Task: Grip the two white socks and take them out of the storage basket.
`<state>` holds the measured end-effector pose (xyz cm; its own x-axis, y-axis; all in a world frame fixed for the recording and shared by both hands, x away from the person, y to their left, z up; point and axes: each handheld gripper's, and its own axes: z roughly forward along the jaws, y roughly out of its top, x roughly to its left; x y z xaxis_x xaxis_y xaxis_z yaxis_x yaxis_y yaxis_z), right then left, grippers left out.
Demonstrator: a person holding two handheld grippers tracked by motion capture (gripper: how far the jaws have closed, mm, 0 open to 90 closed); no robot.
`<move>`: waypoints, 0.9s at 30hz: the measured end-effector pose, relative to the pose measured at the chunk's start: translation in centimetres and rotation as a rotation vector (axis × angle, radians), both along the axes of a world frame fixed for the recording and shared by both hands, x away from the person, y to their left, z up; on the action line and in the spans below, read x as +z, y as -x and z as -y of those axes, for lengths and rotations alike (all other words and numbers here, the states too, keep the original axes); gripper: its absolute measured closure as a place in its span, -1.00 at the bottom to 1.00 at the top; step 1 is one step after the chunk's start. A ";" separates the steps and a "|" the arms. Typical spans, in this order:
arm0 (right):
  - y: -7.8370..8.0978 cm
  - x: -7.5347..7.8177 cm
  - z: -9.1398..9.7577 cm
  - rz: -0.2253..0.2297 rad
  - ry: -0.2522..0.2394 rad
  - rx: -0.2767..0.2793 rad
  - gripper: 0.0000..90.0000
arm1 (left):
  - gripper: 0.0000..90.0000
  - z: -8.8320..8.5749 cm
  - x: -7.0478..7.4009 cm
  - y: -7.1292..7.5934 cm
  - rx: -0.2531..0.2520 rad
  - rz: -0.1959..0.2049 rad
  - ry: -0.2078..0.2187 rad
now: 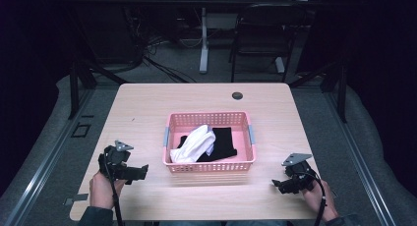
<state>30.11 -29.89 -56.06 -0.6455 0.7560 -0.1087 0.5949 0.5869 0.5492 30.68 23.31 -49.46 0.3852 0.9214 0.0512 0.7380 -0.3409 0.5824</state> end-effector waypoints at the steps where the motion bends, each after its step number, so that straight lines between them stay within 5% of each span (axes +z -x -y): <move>1: 0.0 0.0 0.0 0.000 0.000 0.000 -0.68 | -1.00 0.0 0.0 0.0 0.000 0.000 0.000; 13: 0.1 0.0 0.0 -0.003 0.006 0.002 -0.68 | -1.00 1.4 2.6 -1.7 -0.057 -0.007 -0.002; 21: 0.0 0.0 0.0 -0.003 0.007 0.004 -0.68 | -1.00 3.8 4.5 -3.3 -0.122 0.009 -0.025; 27: 0.1 -0.1 -0.1 -0.007 0.016 0.005 -0.68 | -1.00 5.5 5.1 -4.6 -0.166 -0.015 -0.056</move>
<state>30.02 -29.83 -56.14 -0.6499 0.7511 -0.1159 0.5959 0.5982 0.5358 35.29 17.79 -44.40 0.5327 0.8411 0.0935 0.6778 -0.4902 0.5481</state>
